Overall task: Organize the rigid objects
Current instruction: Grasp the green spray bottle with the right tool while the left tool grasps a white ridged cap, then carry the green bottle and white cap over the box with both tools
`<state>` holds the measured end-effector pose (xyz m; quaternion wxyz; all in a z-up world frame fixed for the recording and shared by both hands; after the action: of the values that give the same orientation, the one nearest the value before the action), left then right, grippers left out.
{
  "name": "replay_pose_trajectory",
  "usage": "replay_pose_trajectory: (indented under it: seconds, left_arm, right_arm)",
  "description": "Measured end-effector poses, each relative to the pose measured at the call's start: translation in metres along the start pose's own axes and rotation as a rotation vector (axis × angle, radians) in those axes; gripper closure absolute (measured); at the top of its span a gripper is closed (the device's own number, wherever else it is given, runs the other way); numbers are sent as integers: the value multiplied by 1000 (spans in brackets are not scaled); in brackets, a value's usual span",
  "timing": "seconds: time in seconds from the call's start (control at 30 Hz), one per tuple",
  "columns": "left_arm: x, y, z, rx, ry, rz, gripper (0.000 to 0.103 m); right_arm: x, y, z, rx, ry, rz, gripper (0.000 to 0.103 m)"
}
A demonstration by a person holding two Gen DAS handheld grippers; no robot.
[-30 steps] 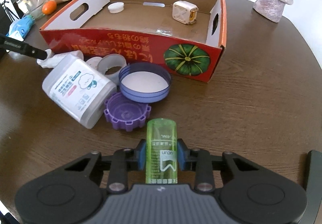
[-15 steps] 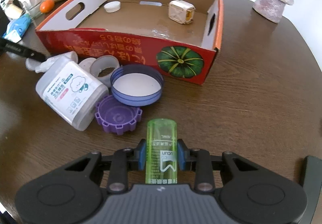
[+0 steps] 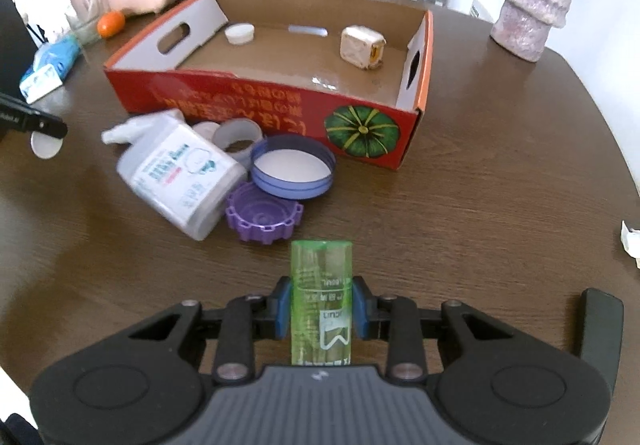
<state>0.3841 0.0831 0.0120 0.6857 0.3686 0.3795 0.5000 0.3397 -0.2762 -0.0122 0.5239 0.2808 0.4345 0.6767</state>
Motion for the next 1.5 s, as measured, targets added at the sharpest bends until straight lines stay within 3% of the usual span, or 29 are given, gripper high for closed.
replay_pose_trajectory:
  seconds: [0.27, 0.4, 0.77, 1.07, 1.3, 1.5]
  left_arm:
    - [-14, 28, -15, -31, -21, 0, 86]
    - [-22, 34, -3, -47, -17, -9, 86]
    - [-42, 14, 74, -38, -15, -41, 86]
    - [-35, -50, 144, 24, 2, -30, 86]
    - [-29, -106, 170, 95, -21, 0, 86]
    - [-33, -132, 179, 103, -94, 57, 86]
  right_arm:
    - [2, 33, 3, -46, -21, 27, 73]
    - [-2, 42, 17, -59, -31, 35, 73]
    - [-18, 43, 122, -49, -3, 14, 73]
    - [-19, -21, 211, -5, 12, 29, 73]
    - [-11, -95, 245, 79, 33, 41, 73]
    - [3, -140, 257, 108, 65, 17, 73]
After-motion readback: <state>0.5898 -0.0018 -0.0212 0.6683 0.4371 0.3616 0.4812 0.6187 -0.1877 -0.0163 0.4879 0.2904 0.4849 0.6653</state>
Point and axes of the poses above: each gripper's, at about its wrist camera, not at the fingertips, and y roughly against the way its jaws point, x to its left, z to its top, the point moved 3 cm from there along -y, roughly the way its jaws point, and after that the axes turned 6 degrees about -z, right-handed, at the moved point
